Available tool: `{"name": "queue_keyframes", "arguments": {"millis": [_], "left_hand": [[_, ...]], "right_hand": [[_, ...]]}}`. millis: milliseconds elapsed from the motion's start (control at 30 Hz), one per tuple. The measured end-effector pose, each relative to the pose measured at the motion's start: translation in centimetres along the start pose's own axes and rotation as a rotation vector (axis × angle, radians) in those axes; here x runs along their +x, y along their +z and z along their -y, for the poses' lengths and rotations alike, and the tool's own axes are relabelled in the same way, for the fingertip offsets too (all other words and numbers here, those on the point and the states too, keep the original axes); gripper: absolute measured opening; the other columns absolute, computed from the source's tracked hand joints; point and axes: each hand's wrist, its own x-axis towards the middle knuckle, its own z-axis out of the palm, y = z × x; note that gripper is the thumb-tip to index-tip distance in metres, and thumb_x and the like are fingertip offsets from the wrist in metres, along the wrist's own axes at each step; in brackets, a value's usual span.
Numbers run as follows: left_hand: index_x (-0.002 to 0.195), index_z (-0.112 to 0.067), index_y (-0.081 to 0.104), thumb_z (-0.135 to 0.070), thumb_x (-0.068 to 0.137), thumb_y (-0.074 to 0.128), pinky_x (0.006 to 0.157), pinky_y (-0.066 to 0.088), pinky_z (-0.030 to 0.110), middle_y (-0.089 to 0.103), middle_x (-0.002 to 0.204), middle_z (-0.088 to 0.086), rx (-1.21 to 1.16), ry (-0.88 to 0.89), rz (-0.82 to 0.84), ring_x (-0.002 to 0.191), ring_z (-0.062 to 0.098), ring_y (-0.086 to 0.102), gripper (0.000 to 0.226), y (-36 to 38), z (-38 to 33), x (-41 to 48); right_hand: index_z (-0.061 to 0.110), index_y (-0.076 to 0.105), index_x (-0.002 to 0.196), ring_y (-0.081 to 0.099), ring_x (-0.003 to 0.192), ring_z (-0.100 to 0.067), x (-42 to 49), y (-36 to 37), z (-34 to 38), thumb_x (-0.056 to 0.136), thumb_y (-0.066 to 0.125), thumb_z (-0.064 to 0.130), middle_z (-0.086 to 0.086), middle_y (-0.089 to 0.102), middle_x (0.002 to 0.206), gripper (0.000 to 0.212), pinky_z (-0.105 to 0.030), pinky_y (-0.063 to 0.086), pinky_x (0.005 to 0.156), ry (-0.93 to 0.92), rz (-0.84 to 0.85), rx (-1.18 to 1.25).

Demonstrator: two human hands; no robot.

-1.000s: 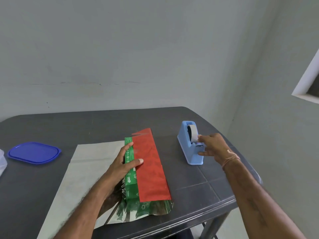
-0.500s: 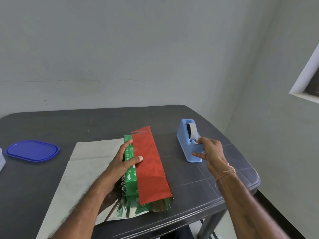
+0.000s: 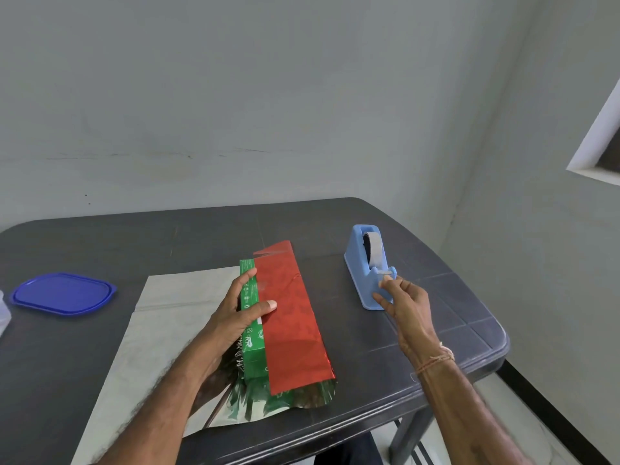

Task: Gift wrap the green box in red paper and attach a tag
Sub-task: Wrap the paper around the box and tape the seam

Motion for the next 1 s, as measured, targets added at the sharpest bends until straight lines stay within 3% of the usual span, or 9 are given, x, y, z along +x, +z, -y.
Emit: {"name": "queue_keyframes", "arguments": {"millis": [167,267,433,633,800,933,1000], "left_hand": [[0.147,-0.052,0.037,-0.034,0.088,0.076,0.074,0.045,0.018,0.052,0.128,-0.015,-0.010,-0.011,-0.001,0.096,-0.005,0.059,0.072,0.0,0.1,0.0],[0.147,-0.051,0.037,-0.034,0.089,0.075,0.074,0.046,0.019,0.053,0.125,-0.017,-0.011,-0.013,0.000,0.096,-0.005,0.060,0.072,0.1,0.0,0.1],[0.148,-0.051,0.036,-0.036,0.087,0.076,0.075,0.046,0.020,0.050,0.133,-0.013,-0.006,-0.017,-0.003,0.099,-0.002,0.061,0.074,-0.1,0.2,0.2],[0.147,-0.052,0.037,-0.037,0.085,0.077,0.075,0.049,0.022,0.053,0.131,-0.013,-0.015,-0.021,0.001,0.101,0.002,0.065,0.075,-0.2,0.3,0.3],[0.147,-0.050,0.037,-0.034,0.089,0.075,0.073,0.045,0.017,0.051,0.122,-0.020,-0.001,-0.022,-0.006,0.095,-0.007,0.058,0.072,0.1,0.3,0.3],[0.147,-0.049,0.037,-0.033,0.089,0.075,0.073,0.045,0.018,0.051,0.118,-0.023,0.004,-0.021,-0.006,0.094,-0.007,0.058,0.071,0.1,0.3,0.3],[0.146,-0.051,0.037,-0.036,0.088,0.076,0.076,0.047,0.021,0.052,0.118,-0.022,0.008,-0.027,-0.002,0.097,-0.003,0.060,0.072,0.0,0.3,0.4]], "right_hand": [[-0.005,0.068,0.086,0.073,0.104,-0.024,-0.3,-0.2,-1.2,0.099,0.067,0.018,-0.016,0.073,0.113,0.027,-0.034,0.062,0.087,-0.061,0.008,0.012],[-0.011,0.068,0.095,0.073,0.101,-0.021,-0.2,-0.2,-1.0,0.099,0.066,0.017,-0.008,0.074,0.110,0.029,-0.030,0.063,0.081,-0.100,0.000,0.033],[-0.002,0.071,0.098,0.075,0.088,-0.012,-0.4,-0.3,-0.1,0.100,0.064,0.015,0.009,0.078,0.094,0.018,-0.037,0.064,0.080,-0.125,0.016,0.090],[-0.007,0.069,0.103,0.075,0.094,-0.015,-0.1,-0.4,-0.7,0.100,0.065,0.017,0.010,0.078,0.095,0.025,-0.037,0.064,0.081,-0.133,0.015,0.103],[0.000,0.070,0.091,0.074,0.103,-0.027,0.6,-0.4,-2.7,0.098,0.069,0.020,-0.013,0.072,0.117,0.022,-0.038,0.063,0.081,-0.117,-0.036,0.052],[0.004,0.068,0.089,0.073,0.098,-0.026,0.9,0.0,-3.2,0.097,0.070,0.021,-0.016,0.072,0.108,0.019,-0.042,0.065,0.079,-0.110,-0.065,0.029],[0.007,0.070,0.081,0.073,0.095,-0.023,1.1,0.3,-3.7,0.096,0.072,0.020,-0.011,0.072,0.104,0.020,-0.036,0.063,0.078,-0.112,-0.118,-0.060]]}}
